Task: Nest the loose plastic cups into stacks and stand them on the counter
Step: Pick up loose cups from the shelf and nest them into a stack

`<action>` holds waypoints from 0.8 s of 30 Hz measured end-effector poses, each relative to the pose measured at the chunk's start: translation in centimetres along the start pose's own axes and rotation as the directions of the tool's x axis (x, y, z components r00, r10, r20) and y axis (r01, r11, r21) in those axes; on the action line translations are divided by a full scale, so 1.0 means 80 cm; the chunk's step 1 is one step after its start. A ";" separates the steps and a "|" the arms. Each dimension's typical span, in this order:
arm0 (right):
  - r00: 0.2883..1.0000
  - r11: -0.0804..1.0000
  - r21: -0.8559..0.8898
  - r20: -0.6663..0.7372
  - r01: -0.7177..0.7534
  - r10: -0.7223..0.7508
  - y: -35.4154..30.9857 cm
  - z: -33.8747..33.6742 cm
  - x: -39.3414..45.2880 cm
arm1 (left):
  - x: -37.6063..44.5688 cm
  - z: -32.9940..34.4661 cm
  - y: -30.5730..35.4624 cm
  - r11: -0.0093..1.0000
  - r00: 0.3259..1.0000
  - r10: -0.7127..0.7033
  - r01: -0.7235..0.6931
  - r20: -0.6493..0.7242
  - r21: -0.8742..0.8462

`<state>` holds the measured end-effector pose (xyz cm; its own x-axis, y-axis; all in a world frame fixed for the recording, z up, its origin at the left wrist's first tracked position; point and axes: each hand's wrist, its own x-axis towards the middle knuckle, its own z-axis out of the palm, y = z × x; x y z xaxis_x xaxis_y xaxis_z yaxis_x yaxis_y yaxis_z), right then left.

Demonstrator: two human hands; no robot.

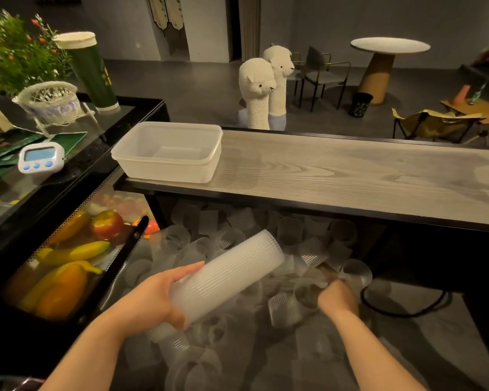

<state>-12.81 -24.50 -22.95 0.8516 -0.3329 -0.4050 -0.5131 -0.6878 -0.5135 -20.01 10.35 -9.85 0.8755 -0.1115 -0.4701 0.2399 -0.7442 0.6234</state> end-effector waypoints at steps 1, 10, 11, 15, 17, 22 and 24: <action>0.999 0.999 0.006 0.039 -0.031 0.031 0.015 0.016 0.008 | 0.000 0.000 0.000 1.000 1.000 0.000 0.000 0.004 0.009; 0.981 0.839 0.542 -0.140 -0.040 0.137 -0.005 -0.013 -0.019 | 0.001 -0.006 -0.002 0.996 0.999 -0.010 0.006 0.050 0.092; 0.985 0.715 0.696 -0.070 -0.064 0.155 -0.017 -0.024 -0.025 | 0.002 -0.006 0.001 0.995 0.998 -0.007 0.001 0.064 0.098; 0.990 0.478 0.877 0.107 -0.049 -0.094 -0.055 -0.062 -0.067 | 0.005 -0.001 0.015 0.997 0.993 0.013 -0.022 0.121 0.074; 0.983 0.572 0.820 0.114 -0.013 -0.142 -0.058 -0.067 -0.067 | 0.006 -0.001 0.020 0.998 0.989 0.028 -0.036 0.143 0.051; 0.941 0.775 0.620 0.177 0.121 -0.289 -0.052 -0.066 -0.065 | 0.007 0.000 0.028 0.997 0.981 0.057 -0.066 0.183 0.043; 0.920 0.787 0.593 0.192 0.168 -0.341 -0.053 -0.065 -0.071 | 0.009 0.002 0.031 0.996 0.983 0.063 -0.074 0.169 0.059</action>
<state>-14.92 -23.00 -14.54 0.9378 0.0520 -0.3433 -0.3252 -0.2148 -0.9209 -18.85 8.27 -8.75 0.8052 -0.2684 -0.5287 0.1492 -0.7712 0.6188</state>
